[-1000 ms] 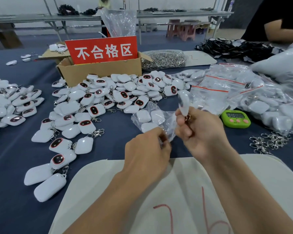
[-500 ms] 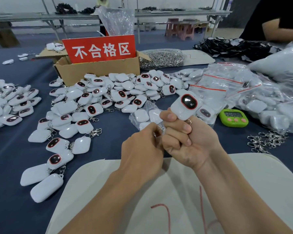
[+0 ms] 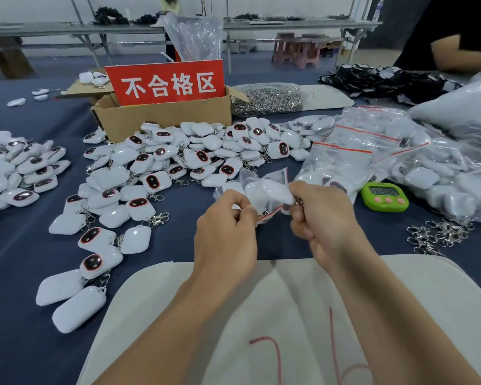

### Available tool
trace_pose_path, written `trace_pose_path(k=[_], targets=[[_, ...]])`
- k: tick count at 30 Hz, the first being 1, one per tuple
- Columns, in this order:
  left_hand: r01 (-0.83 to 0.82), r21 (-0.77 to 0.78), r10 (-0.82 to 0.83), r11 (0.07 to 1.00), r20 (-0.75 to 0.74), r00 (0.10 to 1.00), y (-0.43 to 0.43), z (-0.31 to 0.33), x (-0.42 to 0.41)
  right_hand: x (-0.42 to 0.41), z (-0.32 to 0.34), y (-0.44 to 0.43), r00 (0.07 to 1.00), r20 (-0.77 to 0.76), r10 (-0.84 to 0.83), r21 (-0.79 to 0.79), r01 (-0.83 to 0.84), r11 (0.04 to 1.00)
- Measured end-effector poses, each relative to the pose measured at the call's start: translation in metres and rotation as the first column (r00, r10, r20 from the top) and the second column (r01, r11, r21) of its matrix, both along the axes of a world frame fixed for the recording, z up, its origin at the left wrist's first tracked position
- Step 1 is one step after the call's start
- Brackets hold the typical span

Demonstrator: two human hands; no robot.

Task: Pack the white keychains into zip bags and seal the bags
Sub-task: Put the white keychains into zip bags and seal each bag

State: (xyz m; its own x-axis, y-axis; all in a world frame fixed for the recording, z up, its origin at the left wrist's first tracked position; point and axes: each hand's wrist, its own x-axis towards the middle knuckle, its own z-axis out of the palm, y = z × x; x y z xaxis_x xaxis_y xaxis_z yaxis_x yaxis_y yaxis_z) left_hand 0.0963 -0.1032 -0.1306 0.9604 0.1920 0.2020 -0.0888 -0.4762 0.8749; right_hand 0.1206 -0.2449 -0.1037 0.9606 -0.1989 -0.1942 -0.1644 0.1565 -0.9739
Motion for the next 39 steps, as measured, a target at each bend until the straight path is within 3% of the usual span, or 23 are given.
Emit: trace_pose_path(k=[3, 5, 8, 10, 11, 13, 14, 16, 18, 20, 22, 24, 25, 27, 28, 30, 31, 34, 36, 39], targets=[[-0.022, -0.056, 0.026, 0.998, 0.061, 0.998, 0.002, 0.002, 0.000, 0.000, -0.004, -0.005, 0.997, 0.076, -0.033, -0.452, 0.064, 0.890], [-0.001, -0.006, 0.001, 1.000, 0.114, 0.993, 0.001, 0.002, -0.002, -0.002, -0.005, -0.004, 0.991, 0.114, -0.076, -0.594, 0.129, 0.794], [0.067, 0.189, -0.106, 0.980, 0.208, 0.972, -0.003, 0.000, -0.009, -0.005, -0.006, 0.004, 0.967, 0.216, -0.134, -0.701, 0.249, 0.669], [0.099, 0.310, -0.180, 0.945, 0.242, 0.953, -0.005, -0.001, -0.012, -0.007, -0.008, 0.010, 0.972, 0.209, -0.109, -0.683, 0.225, 0.695], [0.110, 0.337, -0.200, 0.935, 0.245, 0.949, -0.005, -0.002, -0.012, -0.006, -0.010, 0.014, 0.985, 0.154, -0.072, -0.612, 0.153, 0.776], [0.126, 0.326, -0.216, 0.937, 0.256, 0.942, -0.003, -0.002, -0.012, -0.008, -0.010, 0.018, 0.998, -0.008, 0.058, -0.334, -0.057, 0.941], [0.142, 0.302, -0.226, 0.943, 0.263, 0.938, -0.002, -0.001, -0.011, -0.008, -0.010, 0.017, 0.990, -0.070, 0.120, -0.253, -0.134, 0.958], [0.217, 0.269, -0.285, 0.939, 0.248, 0.926, -0.001, 0.000, -0.011, -0.008, -0.010, 0.009, 0.985, -0.114, 0.133, -0.392, -0.167, 0.905], [0.307, 0.275, -0.361, 0.911, 0.173, 0.916, 0.000, 0.002, -0.011, -0.008, -0.006, 0.003, 0.999, -0.041, 0.018, -0.670, -0.041, 0.741], [0.371, 0.313, -0.410, 0.874, 0.069, 0.909, 0.001, 0.004, -0.009, -0.009, -0.005, 0.003, 0.989, 0.094, -0.116, -0.782, 0.145, 0.606], [0.330, 0.366, -0.351, 0.870, -0.012, 0.936, 0.007, 0.006, -0.004, -0.011, -0.004, 0.005, 0.928, 0.277, -0.250, -0.701, 0.373, 0.608], [0.136, 0.326, -0.140, 0.936, -0.012, 0.990, 0.019, 0.009, 0.003, -0.013, -0.005, 0.007, 0.833, 0.461, -0.305, -0.538, 0.536, 0.651], [0.011, 0.309, -0.010, 0.951, -0.004, 1.000, 0.028, 0.009, 0.009, -0.015, -0.005, 0.009, 0.822, 0.509, -0.256, -0.510, 0.528, 0.679], [-0.167, 0.343, 0.177, 0.924, 0.002, 0.984, 0.050, 0.005, 0.022, -0.016, -0.010, 0.018, 0.890, 0.456, 0.008, -0.652, 0.327, 0.684], [-0.202, 0.353, 0.215, 0.914, 0.002, 0.977, 0.060, 0.002, 0.028, -0.014, -0.014, 0.022, 0.919, 0.353, 0.176, -0.783, 0.187, 0.593], [-0.197, 0.355, 0.210, 0.914, 0.002, 0.978, 0.074, -0.005, 0.039, -0.013, -0.022, 0.030, 0.919, 0.140, 0.369, -0.954, 0.026, 0.297], [-0.172, 0.379, 0.187, 0.909, -0.002, 0.982, 0.079, -0.010, 0.044, -0.013, -0.024, 0.032, 0.919, 0.091, 0.384, -0.972, -0.002, 0.237], [-0.096, 0.471, 0.121, 0.877, -0.022, 0.992, 0.081, -0.019, 0.056, -0.015, -0.022, 0.034, 0.941, 0.103, 0.321, -0.943, -0.010, 0.332], [-0.042, 0.515, 0.066, 0.856, -0.029, 0.997, 0.075, -0.021, 0.065, -0.015, -0.020, 0.035, 0.952, 0.110, 0.284, -0.944, 0.011, 0.330], [0.061, 0.543, -0.013, 0.837, -0.091, 0.996, 0.064, -0.019, 0.076, -0.021, -0.013, 0.037, 0.949, -0.004, 0.314, -0.986, -0.057, 0.158]])
